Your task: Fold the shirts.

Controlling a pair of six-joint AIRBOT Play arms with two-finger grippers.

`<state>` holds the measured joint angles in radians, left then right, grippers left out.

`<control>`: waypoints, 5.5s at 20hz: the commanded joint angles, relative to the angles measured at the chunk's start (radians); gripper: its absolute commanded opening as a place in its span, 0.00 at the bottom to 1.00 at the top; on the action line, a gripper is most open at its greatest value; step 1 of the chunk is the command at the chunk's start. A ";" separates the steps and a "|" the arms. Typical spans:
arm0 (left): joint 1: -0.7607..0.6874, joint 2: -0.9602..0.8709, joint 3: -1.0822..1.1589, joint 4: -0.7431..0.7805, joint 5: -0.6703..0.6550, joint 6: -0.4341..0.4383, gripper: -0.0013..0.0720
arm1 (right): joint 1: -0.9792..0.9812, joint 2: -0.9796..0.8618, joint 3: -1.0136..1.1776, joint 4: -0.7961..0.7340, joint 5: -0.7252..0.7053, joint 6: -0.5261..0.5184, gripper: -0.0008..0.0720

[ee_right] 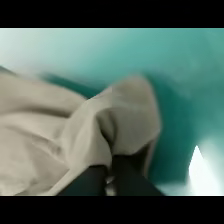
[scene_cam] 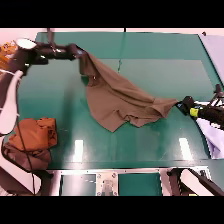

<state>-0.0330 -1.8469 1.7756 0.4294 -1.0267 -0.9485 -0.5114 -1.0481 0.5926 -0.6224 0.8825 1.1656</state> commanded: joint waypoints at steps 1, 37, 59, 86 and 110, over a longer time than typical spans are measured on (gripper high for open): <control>-0.005 -0.063 0.021 0.082 -0.068 -0.084 0.83 | -0.030 -0.133 0.037 0.027 -0.018 -0.052 0.44; -0.179 0.328 -1.059 -0.317 0.407 -0.004 0.58 | -0.050 -0.045 0.023 0.119 0.278 -0.068 0.23; 0.048 0.288 -0.911 0.117 -0.039 -0.107 0.05 | 0.856 -0.126 0.330 -0.980 0.194 0.092 0.78; 0.049 0.831 0.395 0.463 -0.212 -0.344 0.05 | 0.048 0.203 1.177 -0.481 0.335 0.588 0.04; 0.048 0.306 -0.110 0.520 0.108 -0.340 0.05 | 0.259 -0.343 0.689 -0.372 -0.293 0.498 0.04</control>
<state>0.0143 -1.3712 1.6913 0.9924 -0.9344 -1.2934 -0.2893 -1.2278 1.3056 -1.0016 0.6727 1.6722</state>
